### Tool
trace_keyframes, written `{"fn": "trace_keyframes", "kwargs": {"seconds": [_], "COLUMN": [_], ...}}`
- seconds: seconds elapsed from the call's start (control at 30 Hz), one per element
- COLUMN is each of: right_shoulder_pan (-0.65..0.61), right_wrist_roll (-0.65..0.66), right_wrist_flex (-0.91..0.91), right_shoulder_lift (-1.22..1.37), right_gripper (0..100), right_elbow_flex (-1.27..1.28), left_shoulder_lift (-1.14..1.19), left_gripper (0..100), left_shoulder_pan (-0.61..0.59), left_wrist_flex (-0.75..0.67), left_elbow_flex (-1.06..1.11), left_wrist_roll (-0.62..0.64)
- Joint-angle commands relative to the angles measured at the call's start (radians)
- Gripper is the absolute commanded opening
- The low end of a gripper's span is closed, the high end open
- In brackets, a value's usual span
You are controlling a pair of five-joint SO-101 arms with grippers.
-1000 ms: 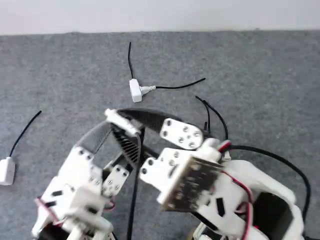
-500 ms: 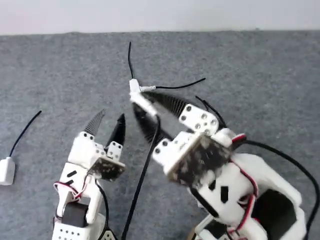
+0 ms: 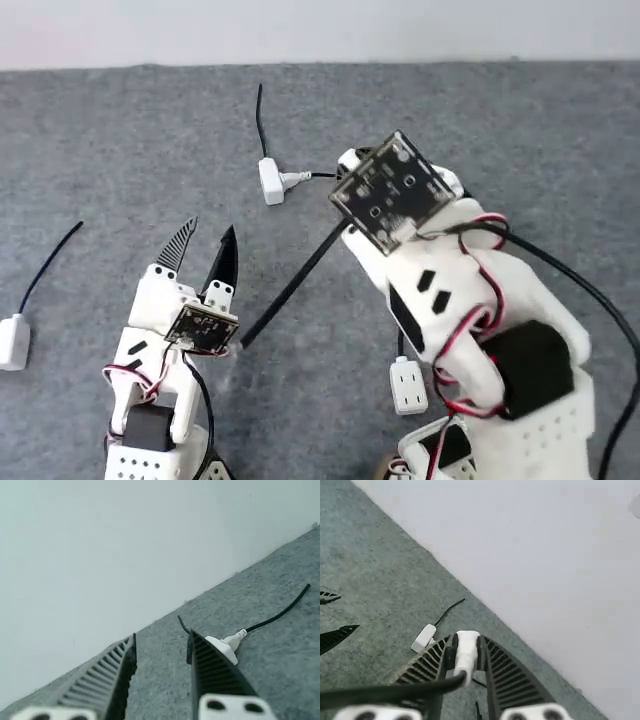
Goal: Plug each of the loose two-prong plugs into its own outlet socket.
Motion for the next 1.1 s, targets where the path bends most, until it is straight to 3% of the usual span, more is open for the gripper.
{"fn": "trace_keyframes", "kwargs": {"seconds": [0.0, 0.23, 0.8, 1.07], "right_shoulder_pan": [0.018, 0.022, 0.024, 0.025], "right_wrist_roll": [-0.009, -0.008, -0.008, -0.008], "right_wrist_flex": [-0.033, 0.007, 0.007, 0.007], "right_shoulder_lift": [-0.058, -0.107, -0.119, -0.120], "right_gripper": [0.9, 0.9, 0.9, 0.9], "right_elbow_flex": [-0.034, -0.032, -0.031, -0.031], "left_shoulder_lift": [-0.012, -0.012, -0.012, -0.014], "left_gripper": [16, 16, 16, 16], "left_shoulder_pan": [-0.009, -0.009, -0.009, -0.008], "left_wrist_flex": [0.041, 0.361, 0.873, 0.872], "left_elbow_flex": [-0.005, -0.005, -0.005, -0.005], "left_wrist_roll": [0.009, 0.009, 0.009, 0.009]}}
